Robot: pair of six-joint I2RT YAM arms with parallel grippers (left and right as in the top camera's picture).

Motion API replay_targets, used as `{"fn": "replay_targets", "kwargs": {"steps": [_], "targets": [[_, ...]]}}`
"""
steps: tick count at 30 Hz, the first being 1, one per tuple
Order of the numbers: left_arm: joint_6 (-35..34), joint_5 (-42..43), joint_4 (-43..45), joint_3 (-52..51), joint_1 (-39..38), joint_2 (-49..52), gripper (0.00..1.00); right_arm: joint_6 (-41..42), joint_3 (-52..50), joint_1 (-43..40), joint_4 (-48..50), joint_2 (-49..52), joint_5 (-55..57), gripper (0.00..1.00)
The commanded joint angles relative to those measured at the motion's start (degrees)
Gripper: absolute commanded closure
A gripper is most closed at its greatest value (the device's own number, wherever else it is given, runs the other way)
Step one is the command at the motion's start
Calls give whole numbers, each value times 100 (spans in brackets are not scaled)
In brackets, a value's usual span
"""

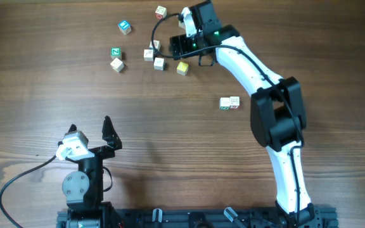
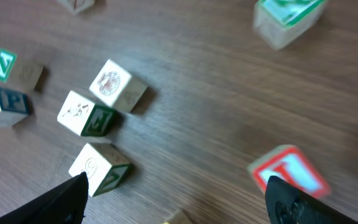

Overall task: Form a horizontal line
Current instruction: 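Lower the right gripper and grasp the white 9 block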

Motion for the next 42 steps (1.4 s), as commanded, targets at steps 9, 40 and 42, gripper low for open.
{"fn": "replay_targets", "kwargs": {"steps": [9, 40, 42], "targets": [[90, -76, 11, -24, -20, -42, 0, -9, -44, 739, 192, 118, 323, 8], [90, -76, 11, -24, -20, -42, 0, 608, -46, 1189, 476, 481, 1646, 19], [90, -76, 11, -24, -20, -42, 0, 678, -46, 1187, 481, 494, 1742, 21]]}}
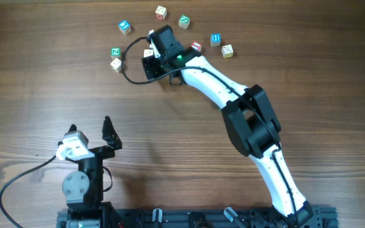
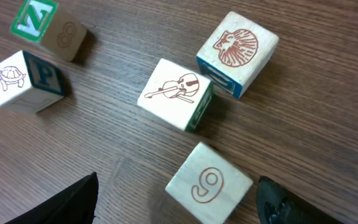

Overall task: Form a horizontal line
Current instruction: 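Lower the right gripper and grasp the white 9 block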

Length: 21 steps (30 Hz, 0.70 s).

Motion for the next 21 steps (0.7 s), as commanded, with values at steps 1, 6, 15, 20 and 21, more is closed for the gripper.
{"fn": "replay_targets", "kwargs": {"steps": [1, 6, 15, 20, 21], "targets": [[90, -79, 11, -24, -20, -42, 0, 256, -24, 7, 13, 151, 573, 26], [90, -76, 11, -24, -20, -42, 0, 387, -24, 9, 50, 284, 573, 39], [90, -79, 11, -24, -20, -42, 0, 323, -24, -9, -138, 284, 798, 50], [90, -76, 11, -26, -20, -42, 0, 328, -24, -9, -317, 284, 1069, 50], [90, -76, 11, -24, -20, -42, 0, 328, -24, -9, -315, 284, 1095, 50]]}}
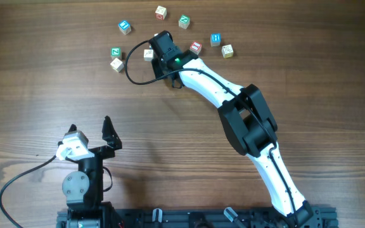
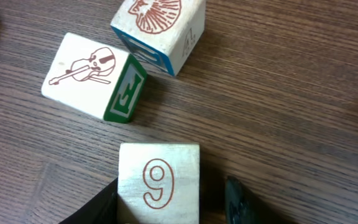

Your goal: Form a horizontal line

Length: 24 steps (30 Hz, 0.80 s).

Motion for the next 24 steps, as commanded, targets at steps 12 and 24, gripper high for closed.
{"fn": "replay_targets", "kwargs": {"steps": [12, 24], "targets": [[90, -79, 11, -24, -20, -42, 0, -13, -13, -24, 496, 66, 313, 62], [90, -76, 11, -26, -20, -42, 0, -11, -13, -68, -560, -1392, 313, 81]]}}
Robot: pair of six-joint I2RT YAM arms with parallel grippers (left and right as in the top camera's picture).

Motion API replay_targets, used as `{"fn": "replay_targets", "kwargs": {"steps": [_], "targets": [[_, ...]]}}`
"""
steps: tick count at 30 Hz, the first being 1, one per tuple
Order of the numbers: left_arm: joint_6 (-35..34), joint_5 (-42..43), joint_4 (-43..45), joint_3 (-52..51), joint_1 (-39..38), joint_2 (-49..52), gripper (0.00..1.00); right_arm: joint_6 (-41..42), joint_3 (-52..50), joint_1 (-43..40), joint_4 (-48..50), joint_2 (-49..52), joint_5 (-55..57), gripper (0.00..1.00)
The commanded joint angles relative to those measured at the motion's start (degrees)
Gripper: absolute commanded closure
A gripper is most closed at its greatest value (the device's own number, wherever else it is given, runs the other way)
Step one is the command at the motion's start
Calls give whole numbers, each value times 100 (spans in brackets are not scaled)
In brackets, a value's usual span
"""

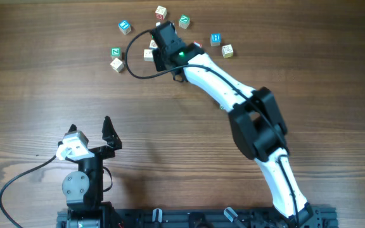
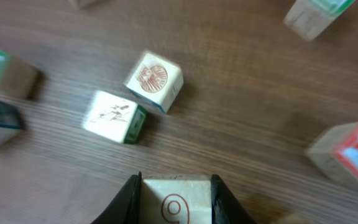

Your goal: Form a horizontal line

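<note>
My right gripper (image 2: 174, 200) is shut on a pale wooden block with a red 9 (image 2: 174, 205), held above the table. Below it lie a shell block (image 2: 154, 81) and a violin block (image 2: 115, 116), touching at a corner. In the overhead view the right gripper (image 1: 163, 45) is over the far cluster and hides the 9 block. Loose blocks surround it: blue (image 1: 125, 26), green (image 1: 115, 52), beige (image 1: 116, 64), and further right green (image 1: 184, 21), blue (image 1: 215, 39) and yellowish (image 1: 227, 50). My left gripper (image 1: 90, 128) stands open near the front left.
A red-faced block (image 2: 347, 155) lies to the right in the wrist view and a green-topped one (image 2: 316, 12) at its upper right. Two more blocks sit at its left edge. The right arm (image 1: 233, 82) crosses the table's middle. A black cable (image 1: 132, 63) loops beside the wrist.
The right fingers stood on either side of the 9 block on the table. Now they are shut on it and it is raised, with the other blocks seen from farther away.
The right gripper was open over the right part of the far cluster. Then it was farther left, over the shell, violin and 9 blocks. Then its fingers bracketed the 9 block. Now it holds that block off the table. The left arm has stayed still.
</note>
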Motion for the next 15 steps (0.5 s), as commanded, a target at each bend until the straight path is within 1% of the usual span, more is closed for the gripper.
{"fn": "replay_targets", "kwargs": {"steps": [1, 5, 8, 9, 11, 13, 15], "targets": [[90, -79, 11, -24, -20, -42, 0, 7, 15, -26, -654, -848, 76, 82], [90, -79, 11, -24, -20, -42, 0, 24, 15, -24, -2146, -1233, 55, 82], [90, -76, 11, -24, -20, -42, 0, 24, -35, -24, -2944, -1202, -743, 83], [90, -79, 11, -26, -20, -42, 0, 22, -151, -24, -3084, -1202, -1075, 83], [90, -76, 11, -24, -20, -42, 0, 76, -479, -15, -3056, -1202, -1523, 82], [90, -76, 11, -26, -20, -42, 0, 402, -804, -13, -3008, -1202, -1582, 80], [90, -76, 11, -26, -20, -42, 0, 520, -1088, -13, -2909, -1202, -1589, 80]]}}
